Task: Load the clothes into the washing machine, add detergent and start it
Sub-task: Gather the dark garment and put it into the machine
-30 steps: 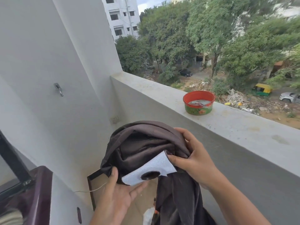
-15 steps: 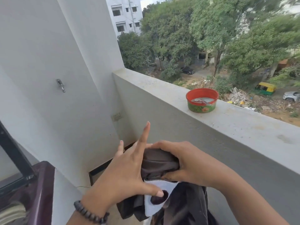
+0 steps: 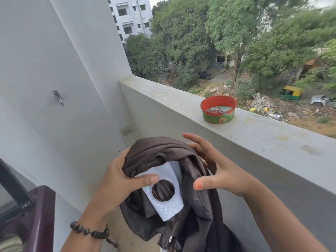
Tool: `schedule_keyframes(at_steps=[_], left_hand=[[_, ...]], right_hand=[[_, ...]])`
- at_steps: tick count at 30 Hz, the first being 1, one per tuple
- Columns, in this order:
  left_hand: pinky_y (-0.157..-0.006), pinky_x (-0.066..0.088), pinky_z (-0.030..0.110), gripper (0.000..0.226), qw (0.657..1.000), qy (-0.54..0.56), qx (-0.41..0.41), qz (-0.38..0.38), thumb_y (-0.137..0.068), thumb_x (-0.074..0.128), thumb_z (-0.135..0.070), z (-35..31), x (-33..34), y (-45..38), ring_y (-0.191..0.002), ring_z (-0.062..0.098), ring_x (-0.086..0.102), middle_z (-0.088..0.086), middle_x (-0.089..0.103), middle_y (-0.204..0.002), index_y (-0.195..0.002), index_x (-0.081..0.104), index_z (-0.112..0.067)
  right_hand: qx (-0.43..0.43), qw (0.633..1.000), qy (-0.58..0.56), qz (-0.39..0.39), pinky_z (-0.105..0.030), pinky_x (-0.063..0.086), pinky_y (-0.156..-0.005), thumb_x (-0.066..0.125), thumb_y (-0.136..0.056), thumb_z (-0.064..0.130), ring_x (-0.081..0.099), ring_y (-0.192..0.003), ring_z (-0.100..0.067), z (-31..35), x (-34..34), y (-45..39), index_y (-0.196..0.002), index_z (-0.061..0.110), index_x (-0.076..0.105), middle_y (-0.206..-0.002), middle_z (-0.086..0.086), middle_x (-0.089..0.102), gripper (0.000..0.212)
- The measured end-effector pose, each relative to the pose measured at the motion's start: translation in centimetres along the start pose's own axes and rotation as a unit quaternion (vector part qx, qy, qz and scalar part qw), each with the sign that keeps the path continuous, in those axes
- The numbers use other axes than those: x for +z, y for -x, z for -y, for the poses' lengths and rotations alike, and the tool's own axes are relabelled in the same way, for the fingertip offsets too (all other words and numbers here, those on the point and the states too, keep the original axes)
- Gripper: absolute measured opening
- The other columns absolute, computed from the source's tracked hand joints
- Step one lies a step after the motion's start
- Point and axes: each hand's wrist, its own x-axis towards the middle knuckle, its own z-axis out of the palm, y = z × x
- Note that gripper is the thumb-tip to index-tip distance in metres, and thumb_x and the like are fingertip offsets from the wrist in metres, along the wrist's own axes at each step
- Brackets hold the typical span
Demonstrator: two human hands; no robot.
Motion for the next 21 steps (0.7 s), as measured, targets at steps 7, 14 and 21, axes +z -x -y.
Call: schedule_keyframes(at_steps=[7,14,21], left_hand=[[-0.070,0.057,0.024,0.069,0.997,0.050,0.055,-0.034,-0.030,0.097,-0.049,-2.8,-1.3,-0.7,-0.087,0.015,0.073,-0.001,0.076,-0.096,-0.094,0.075,-0.033],[-0.071,0.057,0.025,0.074,0.998,0.015,0.039,-0.039,-0.029,0.097,-0.048,-3.0,-2.9,-0.4,-0.091,0.020,0.073,0.003,0.076,-0.100,-0.097,0.074,-0.029],[-0.064,0.058,0.028,0.065,0.971,0.190,0.059,-0.131,-0.029,0.097,-0.048,-1.3,0.9,-0.6,-0.081,0.016,0.074,-0.001,0.077,-0.089,-0.088,0.078,-0.026]], right_hand=[[0.032,0.999,-0.004,-0.018,-0.032,0.053,-0.095,0.081,-0.076,0.007,0.063,-0.113,-0.007,-0.8,-0.1,-1.0,-0.128,0.037,0.053,-0.120,0.012,0.066,0.067],[-0.071,0.954,0.167,-0.238,-0.030,0.045,-0.058,0.062,-0.072,0.008,0.061,-0.066,-0.013,-0.6,-1.0,-1.3,-0.086,0.019,0.067,-0.070,0.005,0.067,0.018],[-0.058,0.988,-0.013,-0.143,-0.027,0.052,-0.086,0.060,-0.081,0.017,0.065,-0.103,-0.012,-0.6,2.8,-1.1,-0.117,0.029,0.063,-0.109,0.006,0.070,0.037]])
